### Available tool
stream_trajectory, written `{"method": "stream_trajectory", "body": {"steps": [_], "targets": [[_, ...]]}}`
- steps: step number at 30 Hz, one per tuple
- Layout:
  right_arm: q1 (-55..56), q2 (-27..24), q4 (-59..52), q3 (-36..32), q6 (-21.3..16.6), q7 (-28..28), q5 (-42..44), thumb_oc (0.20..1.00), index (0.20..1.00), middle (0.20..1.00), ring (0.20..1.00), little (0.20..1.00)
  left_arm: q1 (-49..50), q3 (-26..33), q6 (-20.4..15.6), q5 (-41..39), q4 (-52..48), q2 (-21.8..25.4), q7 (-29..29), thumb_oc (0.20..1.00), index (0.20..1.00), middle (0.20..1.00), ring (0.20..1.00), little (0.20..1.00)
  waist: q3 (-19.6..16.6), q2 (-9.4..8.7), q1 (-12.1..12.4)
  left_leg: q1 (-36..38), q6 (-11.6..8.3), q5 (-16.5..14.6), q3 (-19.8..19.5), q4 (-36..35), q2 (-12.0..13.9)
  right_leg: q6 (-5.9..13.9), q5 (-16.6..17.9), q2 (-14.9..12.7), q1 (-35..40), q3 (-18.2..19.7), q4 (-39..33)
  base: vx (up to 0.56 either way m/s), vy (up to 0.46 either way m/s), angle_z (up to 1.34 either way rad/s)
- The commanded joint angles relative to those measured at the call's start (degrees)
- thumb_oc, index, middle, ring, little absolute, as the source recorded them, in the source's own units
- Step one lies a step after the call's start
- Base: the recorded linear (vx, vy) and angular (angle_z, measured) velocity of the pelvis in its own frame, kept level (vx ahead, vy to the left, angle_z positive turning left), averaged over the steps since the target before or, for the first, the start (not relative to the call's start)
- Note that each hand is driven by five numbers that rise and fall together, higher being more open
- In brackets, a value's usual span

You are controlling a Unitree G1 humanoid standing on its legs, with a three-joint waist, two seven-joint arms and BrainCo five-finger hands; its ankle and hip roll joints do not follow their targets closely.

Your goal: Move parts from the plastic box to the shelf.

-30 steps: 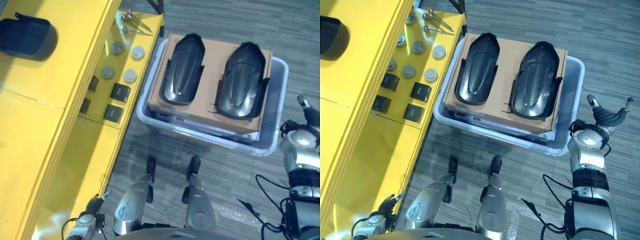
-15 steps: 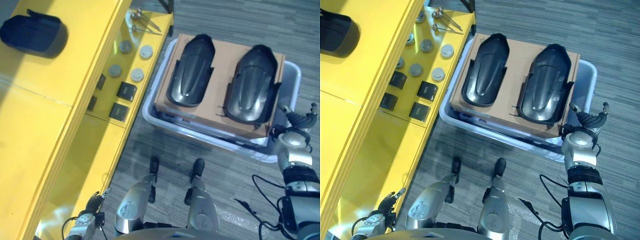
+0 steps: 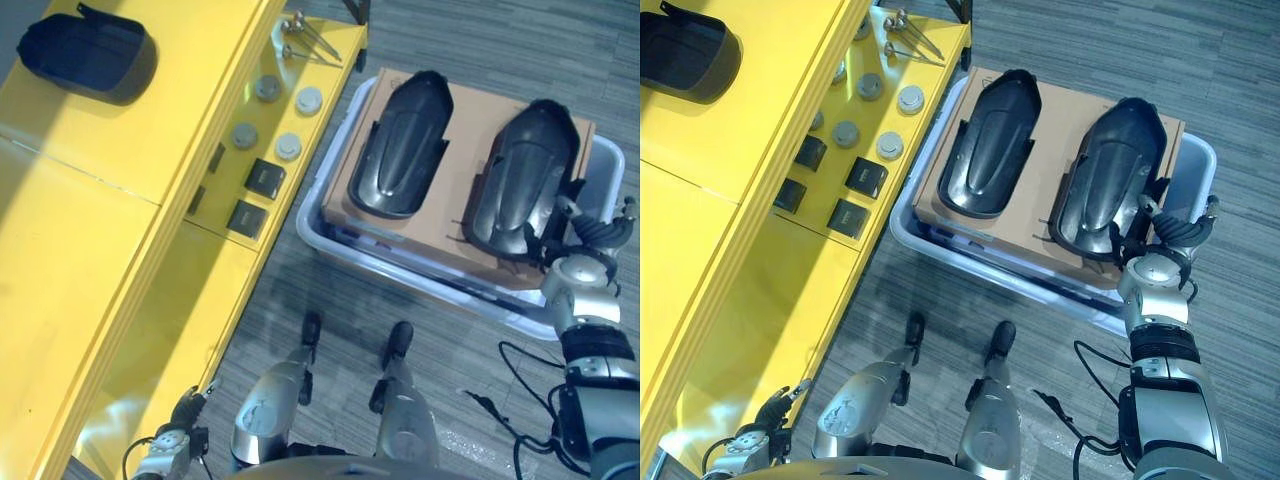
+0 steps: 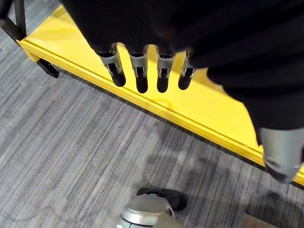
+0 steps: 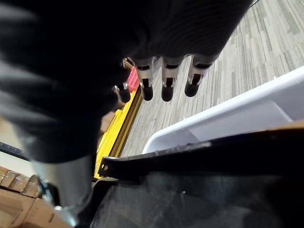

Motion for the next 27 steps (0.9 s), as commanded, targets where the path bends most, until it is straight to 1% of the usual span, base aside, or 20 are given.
{"method": "stream_trajectory", "body": {"steps": [1,5,8,11,16,17,18,19,27], "targets": [[-0.3,-3.6,-1.0,3.1,1.6,0.7,-0.7,1.0,1.0,1.0,1.0,1.0,1.9,-0.8,-0.8,-1.4,2.4,2.3,-0.2,1.0,1.0,1.0,1.0,1.0,-2.6,-0.53,1.0,-4.0,-2.08,0.2,-3.3,2.4,1.3,3.19,-7.3,-2.6,-0.7,0.2,9.4,0.0,0.0,0.0],[-1.7,-3.2,4.9,5.3,0.6,2.9,0.3,1.0,1.0,1.0,1.0,1.0,1.6,-1.6,-1.6,-1.9,2.7,2.2,0.4,1.0,1.0,1.0,1.0,1.0,-1.8,-0.25,1.9,-4.7,-2.07,0.4,-3.8,2.6,1.1,3.17,-7.1,-2.9,-1.1,-0.1,9.6,0.0,0.0,0.0],[-3.2,-3.3,7.2,6.3,0.3,3.8,1.9,1.0,1.0,1.0,1.0,1.0,1.5,-1.9,-2.1,-2.6,3.0,2.3,0.4,1.0,1.0,1.0,1.0,1.0,-1.3,0.08,2.4,-5.4,-2.05,0.5,-4.0,3.0,0.8,3.22,-7.1,-3.2,-1.6,-0.4,10.1,0.0,0.033,0.05],[-4.0,-3.2,7.7,6.8,0.5,4.4,2.0,1.0,1.0,1.0,1.0,1.0,1.5,-1.9,-2.1,-3.1,2.8,2.4,0.5,1.0,1.0,1.0,1.0,1.0,-1.1,0.42,2.6,-5.8,-1.97,0.6,-4.2,3.4,0.5,3.29,-7.2,-3.5,-2.0,-0.4,10.5,0.0,0.051,0.12],[-5.4,-2.9,8.6,7.7,1.9,4.4,3.0,1.0,1.0,1.0,1.0,1.0,1.5,-1.7,-1.7,-3.6,2.3,2.7,0.1,1.0,1.0,1.0,1.0,1.0,-0.8,0.91,3.1,-6.4,-1.8,0.7,-4.3,3.9,0.1,3.28,-7.4,-3.9,-2.5,-0.5,11.4,0.01,0.038,0.06],[-5.9,-2.7,9.6,7.9,2.3,4.5,4.6,0.743,0.743,0.743,0.743,0.743,1.6,-1.8,-1.7,-3.9,2.0,2.7,0.1,1.0,1.0,1.0,1.0,1.0,-0.7,1.06,3.3,-6.6,-1.74,0.8,-4.4,4.1,-0.1,3.27,-7.5,-3.9,-2.8,-0.5,11.7,0.0,0.0,0.0],[-5.9,-2.6,9.6,7.8,2.4,4.5,4.8,0.586,0.586,0.586,0.586,0.586,1.6,-1.8,-1.7,-3.9,1.9,2.7,0.1,1.0,1.0,1.0,1.0,1.0,-0.7,1.06,3.3,-6.7,-1.74,0.7,-4.4,4.1,-0.1,3.28,-7.5,-3.9,-2.8,-0.4,11.7,0.01,0.015,0.03],[-5.8,-2.4,10.2,7.7,2.4,4.9,5.8,0.2,0.2,0.2,0.2,0.2,1.7,-1.7,-1.8,-4.0,1.8,2.7,0.0,1.0,1.0,1.0,1.0,1.0,-0.6,1.1,3.4,-6.7,-1.7,0.8,-4.4,4.1,-0.1,3.24,-7.5,-3.9,-2.9,-0.5,11.9,0.0,0.0,0.0],[-5.2,-1.2,12.7,7.3,1.3,4.8,8.1,0.2,0.2,0.2,0.2,0.2,2.0,-2.1,-2.9,-4.1,0.3,2.7,-0.3,1.0,1.0,1.0,1.0,1.0,-0.7,0.97,3.8,-6.5,-1.58,0.7,-4.5,4.1,-0.2,3.36,-7.5,-4.1,-2.7,-0.8,12.0,0.0,-0.005,0.0]]}}
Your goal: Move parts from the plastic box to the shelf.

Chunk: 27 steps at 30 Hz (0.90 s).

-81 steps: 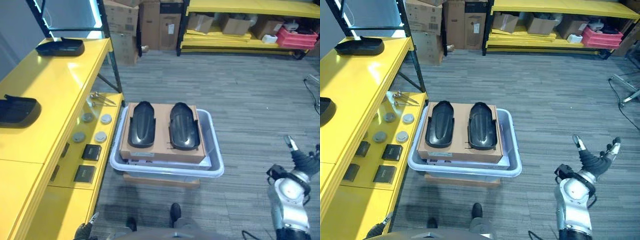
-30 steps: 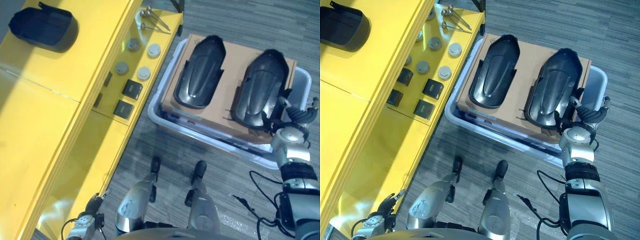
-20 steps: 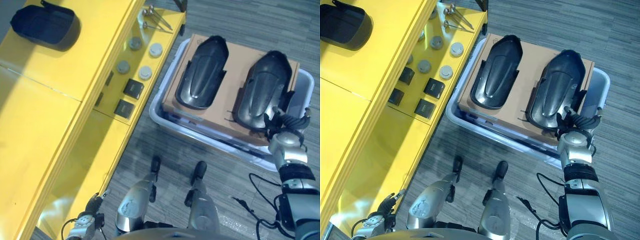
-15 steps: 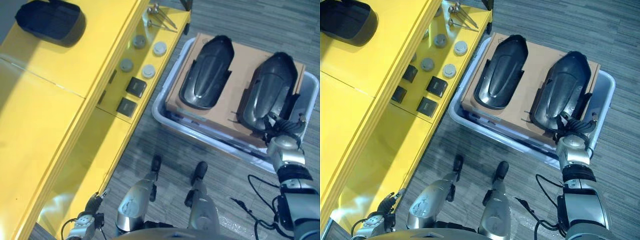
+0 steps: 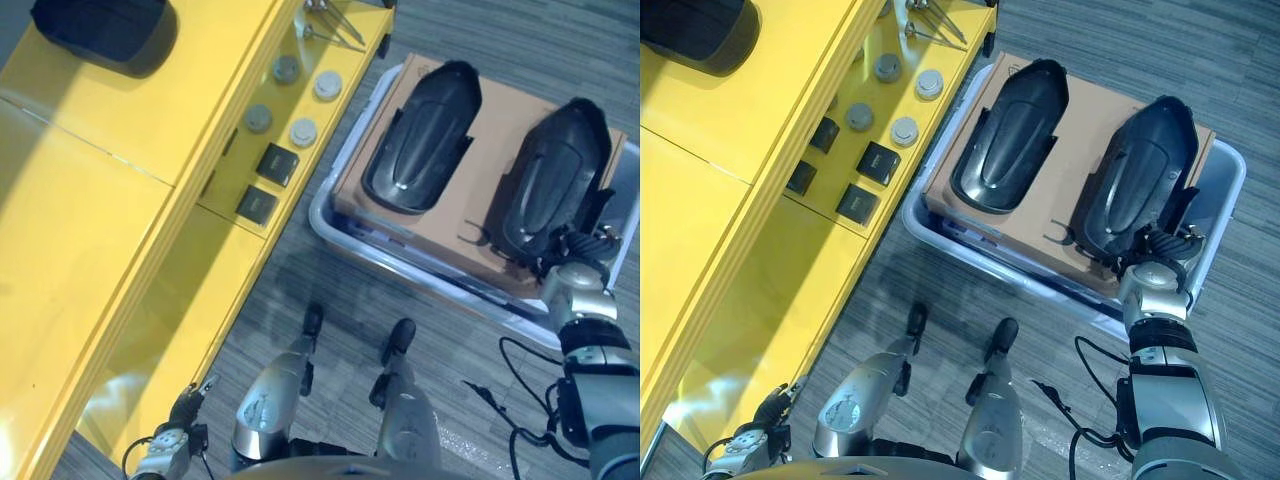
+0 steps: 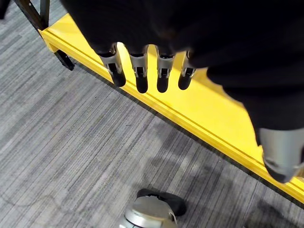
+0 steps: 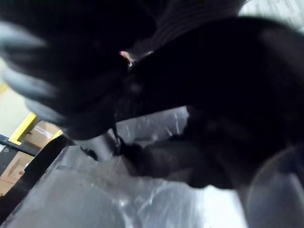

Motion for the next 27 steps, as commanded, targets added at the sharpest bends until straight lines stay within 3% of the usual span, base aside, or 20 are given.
{"method": "stream_trajectory", "body": {"steps": [1,5,12,17,27], "targets": [[-1.0,-0.4,0.6,4.0,-0.5,0.9,3.5,0.2,0.2,0.2,0.2,0.2,2.0,-2.2,-1.5,-0.9,0.2,2.7,-0.3,1.0,1.0,1.0,1.0,1.0,-2.6,0.54,2.2,-5.1,-1.13,0.2,-2.0,3.1,-0.1,3.31,-5.9,-3.5,-2.2,1.1,10.2,0.0,0.0,0.0],[0.0,0.2,0.4,3.2,-1.2,0.1,4.9,0.2,0.2,0.2,0.2,0.2,2.1,-2.1,-2.6,-1.5,-0.7,2.7,-0.5,1.0,1.0,1.0,1.0,1.0,-3.0,0.12,2.1,-4.6,-1.19,-0.1,-1.9,3.1,0.1,3.22,-6.0,-3.3,-1.5,1.0,10.0,0.0,-0.029,0.0],[3.8,1.8,-5.8,0.3,-7.9,-3.4,4.7,0.2,0.2,0.2,0.2,0.2,2.8,-1.0,-6.0,-3.9,-5.3,2.9,-2.1,1.0,1.0,1.0,1.0,1.0,-5.5,-1.49,1.5,-0.5,-1.39,-0.6,-1.7,1.4,1.0,3.31,-6.1,-2.1,2.6,0.6,7.9,0.02,-0.062,0.01],[9.5,3.1,-21.9,-2.1,-8.4,-5.9,-1.4,0.2,0.2,0.2,0.2,0.2,3.1,-0.1,-4.0,-3.8,-17.2,3.9,-4.5,1.0,1.0,1.0,1.0,1.0,-9.4,-3.06,0.2,4.2,-1.4,-1.3,-1.0,-0.8,2.2,3.31,-6.1,-0.7,7.0,0.2,5.2,0.05,-0.064,-0.03],[12.4,5.2,-36.3,-1.1,-6.2,-1.6,-5.5,0.2,0.2,0.2,0.2,0.2,-2.4,-3.8,7.4,-9.1,-35.5,6.1,-12.5,1.0,1.0,1.0,1.0,1.0,-16.8,-5.24,-2.3,10.7,-1.05,-1.9,1.2,-3.6,3.9,2.87,-5.9,1.6,12.3,1.7,2.1,0.05,-0.053,-0.17]]}}
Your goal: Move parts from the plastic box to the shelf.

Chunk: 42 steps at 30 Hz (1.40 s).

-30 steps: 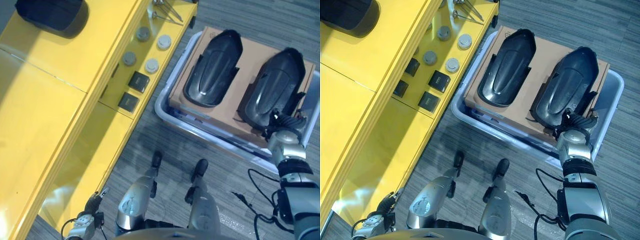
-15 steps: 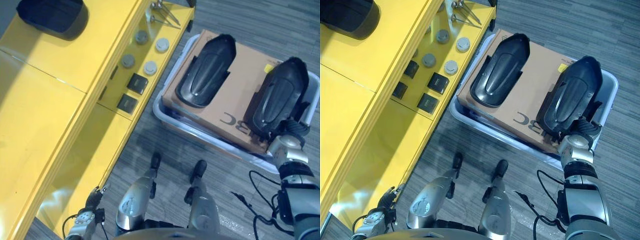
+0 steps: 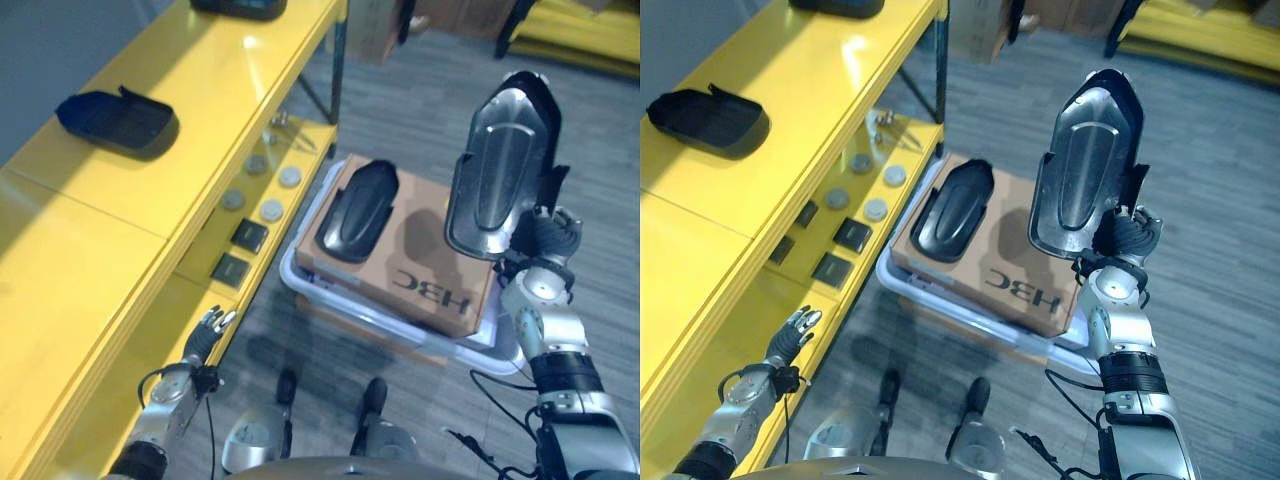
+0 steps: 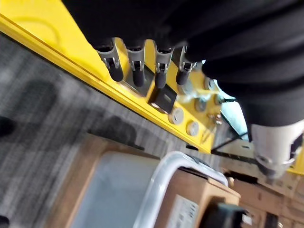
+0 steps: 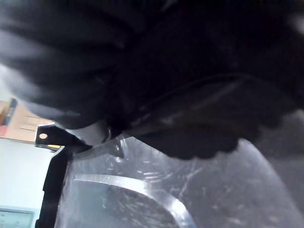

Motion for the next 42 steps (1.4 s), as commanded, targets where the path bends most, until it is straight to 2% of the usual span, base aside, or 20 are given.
{"method": "stream_trajectory", "body": {"steps": [1,3,9,11,17,21,30,42], "targets": [[-1.4,-2.4,-3.8,0.8,-3.7,2.6,-3.7,0.2,0.2,0.2,0.2,0.2,-2.5,-4.0,3.0,-6.2,-3.9,-0.2,-4.7,1.0,1.0,1.0,1.0,1.0,-5.2,1.42,0.5,-0.8,-0.32,0.6,-1.4,-1.8,1.8,3.19,-5.1,-1.0,2.6,-0.3,3.4,0.0,-0.044,-0.27],[-1.9,-1.4,-3.9,2.0,-4.7,3.6,-4.2,0.2,0.2,0.2,0.2,0.2,-5.3,-4.9,4.9,-11.2,-9.4,-0.3,-4.9,1.0,1.0,1.0,1.0,1.0,-6.2,1.15,0.1,0.2,-0.35,0.6,-1.0,-2.3,1.9,3.32,-4.8,-0.7,3.4,-0.2,2.7,-0.03,-0.055,-0.25],[-3.5,0.0,-3.5,5.4,-5.2,6.0,-4.6,0.2,0.2,0.2,0.2,0.2,-11.5,-7.5,8.2,-16.3,-16.3,-1.2,-3.0,1.0,1.0,1.0,1.0,1.0,-7.7,0.69,-1.0,1.3,-0.31,0.4,-0.2,-2.3,2.1,3.47,-4.2,-0.5,4.0,0.6,2.0,-0.04,-0.029,-0.05],[-10.0,4.6,-1.5,14.6,-2.8,8.7,-4.0,0.2,0.2,0.2,0.2,0.2,-23.6,-12.4,10.0,-16.5,-14.2,-5.5,6.7,1.0,1.0,1.0,1.0,1.0,-9.5,0.49,-3.0,2.7,-0.21,0.1,1.1,-2.4,2.3,3.46,-4.1,-0.2,4.7,2.2,1.7,-0.05,0.002,-0.29],[-14.8,9.2,1.3,21.0,-0.4,9.5,-4.9,0.2,0.2,0.2,0.2,0.2,-31.7,-15.0,10.8,-14.4,-6.9,-9.6,11.1,1.0,1.0,1.0,1.0,1.0,-10.6,0.46,-4.2,3.8,-0.23,0.0,1.8,-2.6,2.3,3.56,-4.0,0.0,5.0,3.3,1.6,0.0,0.001,-0.12],[-16.6,11.4,4.2,23.3,1.0,8.9,-4.5,0.2,0.2,0.2,0.2,0.2,-34.5,-15.8,11.6,-14.7,-3.3,-11.4,12.5,1.0,1.0,1.0,1.0,1.0,-11.2,0.53,-4.5,4.4,-0.2,-0.3,2.1,-2.6,2.2,3.62,-4.1,0.0,5.3,3.7,1.6,0.0,0.0,0.0],[-18.2,13.2,6.7,25.1,2.2,8.4,-3.9,0.2,0.2,0.2,0.2,0.2,-36.7,-16.2,13.3,-14.7,-2.5,-12.1,14.8,1.0,1.0,1.0,1.0,1.0,-11.5,0.55,-4.5,4.8,-0.09,-0.5,2.0,-2.7,1.9,3.73,-4.3,0.0,5.5,3.7,1.7,0.0,0.0,0.0],[-17.8,16.9,7.4,27.1,0.8,8.7,-2.4,0.2,0.2,0.2,0.2,0.2,-37.4,-16.4,13.7,-9.7,-1.0,-12.6,16.7,1.0,1.0,1.0,1.0,1.0,-11.8,0.74,-4.0,5.2,-0.06,-0.6,1.6,-2.9,1.8,3.72,-4.5,0.0,6.1,3.3,1.4,0.0,0.0,0.0]]}}
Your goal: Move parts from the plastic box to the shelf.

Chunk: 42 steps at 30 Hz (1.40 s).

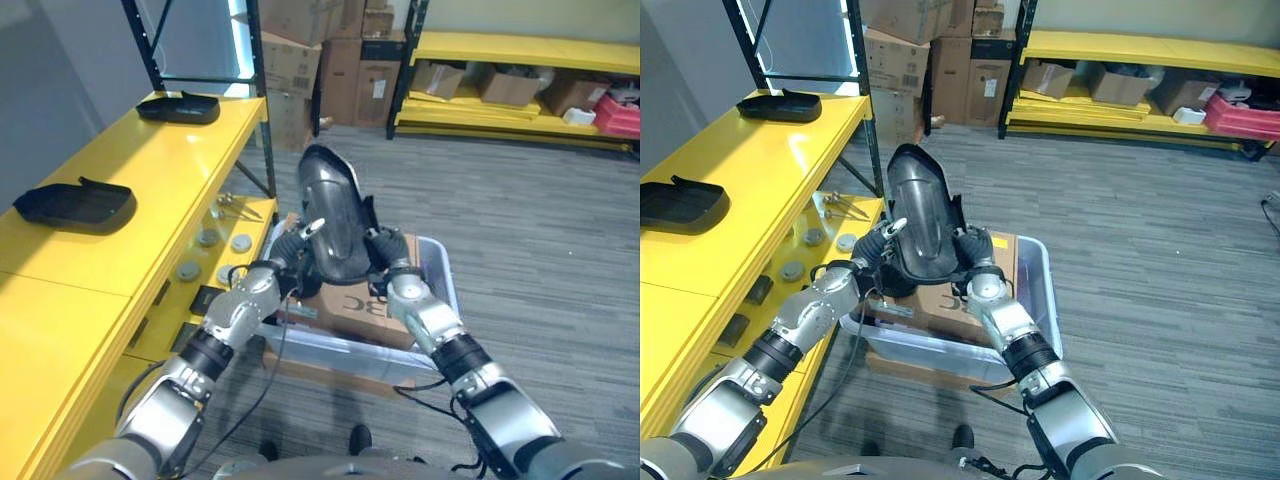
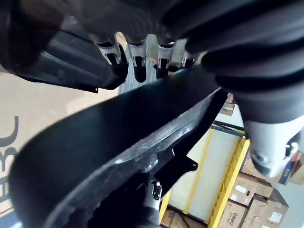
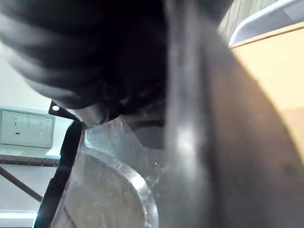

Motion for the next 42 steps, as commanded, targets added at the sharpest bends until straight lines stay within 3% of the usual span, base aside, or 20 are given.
{"method": "stream_trajectory", "body": {"steps": [1,12,14,15,16,17,19,36,37,38,42], "targets": [[-8.0,1.2,-1.3,-0.5,-4.3,0.4,-0.2,0.2,0.2,0.2,0.2,0.2,-6.4,-2.2,-3.0,1.8,4.3,-3.1,-1.9,1.0,1.0,1.0,1.0,1.0,-2.8,1.74,1.9,-0.5,-0.08,-0.9,-2.5,-0.1,1.1,3.71,-4.4,-1.0,4.3,-1.4,1.4,0.0,0.0,0.0],[-8.8,2.7,-0.6,0.6,-2.9,-0.5,-0.3,0.2,0.2,0.2,0.2,0.2,-6.6,-2.7,-4.7,-0.5,0.9,-4.1,-0.6,1.0,1.0,1.0,1.0,1.0,-2.9,1.73,2.3,-0.3,-0.09,-1.0,-2.7,-0.3,1.1,3.62,-4.3,-1.1,4.5,-1.7,1.1,0.0,0.0,0.0],[-8.9,2.9,-0.1,0.8,-2.4,-0.9,-0.1,0.2,0.2,0.2,0.2,0.2,-6.7,-2.6,-4.9,-0.3,0.9,-4.3,-0.9,0.884,0.884,0.884,0.884,0.884,-2.9,1.7,2.3,-0.2,-0.07,-1.0,-2.7,-0.3,1.1,3.63,-4.3,-1.1,4.6,-1.7,1.1,0.0,0.0,0.0],[-9.0,2.9,0.5,0.9,-2.4,-1.1,0.1,0.2,0.2,0.2,0.2,0.2,-6.7,-2.7,-4.9,-0.1,0.8,-4.4,-0.7,0.875,0.875,0.875,0.875,0.875,-2.9,1.71,2.4,-0.2,-0.06,-1.0,-2.8,-0.3,1.1,3.62,-4.3,-1.1,4.6,-1.8,1.1,0.0,0.0,0.0],[-9.1,3.0,1.0,1.0,-2.3,-1.3,0.1,0.2,0.2,0.2,0.2,0.2,-6.8,-2.8,-5.0,0.3,0.8,-4.4,-0.6,0.711,0.711,0.711,0.711,0.711,-3.0,1.69,2.4,-0.1,-0.05,-1.0,-2.8,-0.4,1.1,3.64,-4.3,-1.1,4.7,-1.8,1.1,0.0,0.0,0.0],[-9.1,3.0,1.1,1.0,-2.3,-1.3,0.1,0.2,0.2,0.2,0.2,0.2,-6.8,-2.8,-5.0,0.3,0.8,-4.4,-0.7,0.624,0.624,0.624,0.624,0.624,-3.0,1.69,2.4,-0.1,-0.05,-1.0,-2.8,-0.4,1.1,3.64,-4.3,-1.1,4.7,-1.8,1.1,0.0,0.0,0.0],[-9.0,3.2,1.8,0.9,-2.0,-1.5,0.0,0.2,0.2,0.2,0.2,0.2,-6.9,-2.9,-4.9,1.8,0.6,-4.4,-0.5,0.2,0.2,0.2,0.2,0.2,-3.1,1.65,2.4,-0.1,-0.06,-1.0,-2.8,-0.5,1.1,3.66,-4.4,-1.1,4.7,-1.7,1.1,0.0,0.0,0.0],[-9.3,4.3,3.4,1.2,-2.1,-4.0,2.7,0.2,0.2,0.2,0.2,0.2,-7.1,-3.2,-6.2,3.2,-1.0,-3.5,0.0,0.2,0.2,0.2,0.2,0.2,-3.0,1.82,2.8,0.2,-0.04,-1.1,-3.2,-0.6,1.1,3.58,-4.6,-1.2,5.0,-1.9,1.2,0.0,0.0,0.0],[-9.3,4.4,3.4,1.2,-2.2,-4.3,2.9,0.278,0.278,0.278,0.278,0.278,-7.1,-3.1,-6.2,3.2,-1.1,-3.5,0.0,0.2,0.2,0.2,0.2,0.2,-3.0,1.82,2.8,0.2,-0.04,-1.1,-3.2,-0.6,1.1,3.58,-4.6,-1.2,5.0,-1.9,1.3,0.0,0.0,0.0],[-9.1,4.6,3.5,0.9,-2.1,-5.1,4.0,1.0,1.0,1.0,1.0,1.0,-7.0,-3.0,-6.7,3.6,-1.3,-3.4,0.4,0.2,0.2,0.2,0.2,0.2,-3.0,1.82,2.8,0.3,-0.06,-1.1,-3.1,-0.6,1.1,3.58,-4.6,-1.2,5.0,-1.9,1.3,0.0,0.0,0.0],[-9.0,4.9,3.6,0.6,-2.2,-5.9,4.8,1.0,1.0,1.0,1.0,1.0,-7.0,-2.7,-6.8,4.1,-1.6,-3.4,0.7,0.2,0.2,0.2,0.2,0.2,-3.0,1.85,2.9,0.3,-0.05,-1.1,-3.2,-0.6,1.1,3.53,-4.7,-1.2,5.0,-1.9,1.3,0.0,0.0,0.0]]}}
